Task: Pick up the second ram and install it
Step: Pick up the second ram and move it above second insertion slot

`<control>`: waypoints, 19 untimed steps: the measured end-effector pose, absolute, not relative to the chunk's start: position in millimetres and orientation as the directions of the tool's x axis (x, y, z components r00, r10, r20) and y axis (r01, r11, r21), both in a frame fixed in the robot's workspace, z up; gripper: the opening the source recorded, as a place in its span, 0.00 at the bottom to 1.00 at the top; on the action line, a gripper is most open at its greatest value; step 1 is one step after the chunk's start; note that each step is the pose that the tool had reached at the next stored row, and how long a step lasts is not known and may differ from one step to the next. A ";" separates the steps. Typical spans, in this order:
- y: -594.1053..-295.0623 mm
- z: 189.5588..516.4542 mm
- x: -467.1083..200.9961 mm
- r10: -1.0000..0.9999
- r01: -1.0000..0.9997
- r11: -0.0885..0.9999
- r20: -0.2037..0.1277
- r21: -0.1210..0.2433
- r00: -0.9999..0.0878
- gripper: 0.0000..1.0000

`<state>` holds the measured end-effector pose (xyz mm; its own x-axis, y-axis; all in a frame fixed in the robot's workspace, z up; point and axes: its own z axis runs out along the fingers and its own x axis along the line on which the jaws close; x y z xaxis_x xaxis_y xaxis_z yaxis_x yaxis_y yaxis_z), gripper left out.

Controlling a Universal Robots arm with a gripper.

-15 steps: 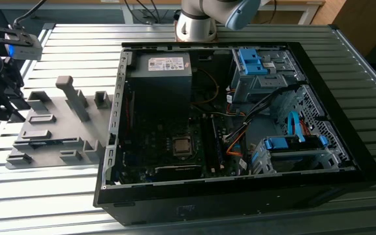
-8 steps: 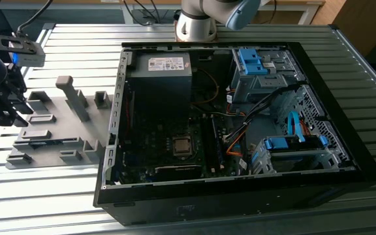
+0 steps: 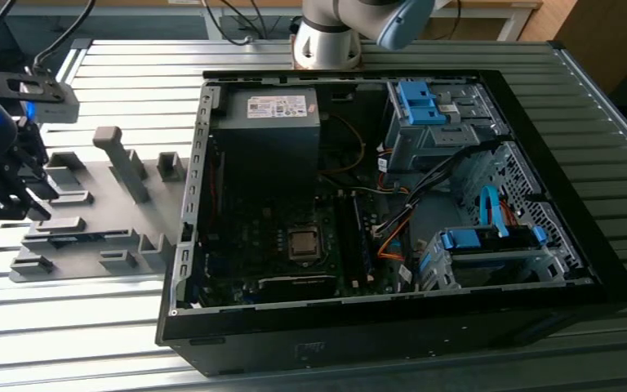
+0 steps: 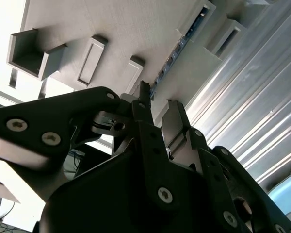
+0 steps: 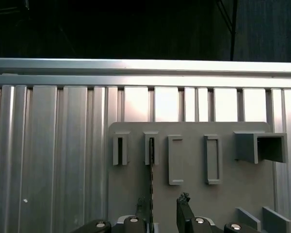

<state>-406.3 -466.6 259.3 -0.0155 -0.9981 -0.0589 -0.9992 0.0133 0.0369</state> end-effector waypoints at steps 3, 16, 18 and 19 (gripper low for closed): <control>-470.1 254.9 -406.3 -0.998 -0.999 0.010 -0.059 0.037 -0.012 0.37; -470.8 247.2 -406.4 -0.998 -0.999 0.008 -0.059 0.036 -0.010 0.37; -471.2 246.4 -406.3 -0.998 -0.999 0.008 -0.059 0.036 -0.010 0.37; -471.3 245.6 -406.3 -0.998 -0.999 0.008 -0.059 0.036 -0.010 0.37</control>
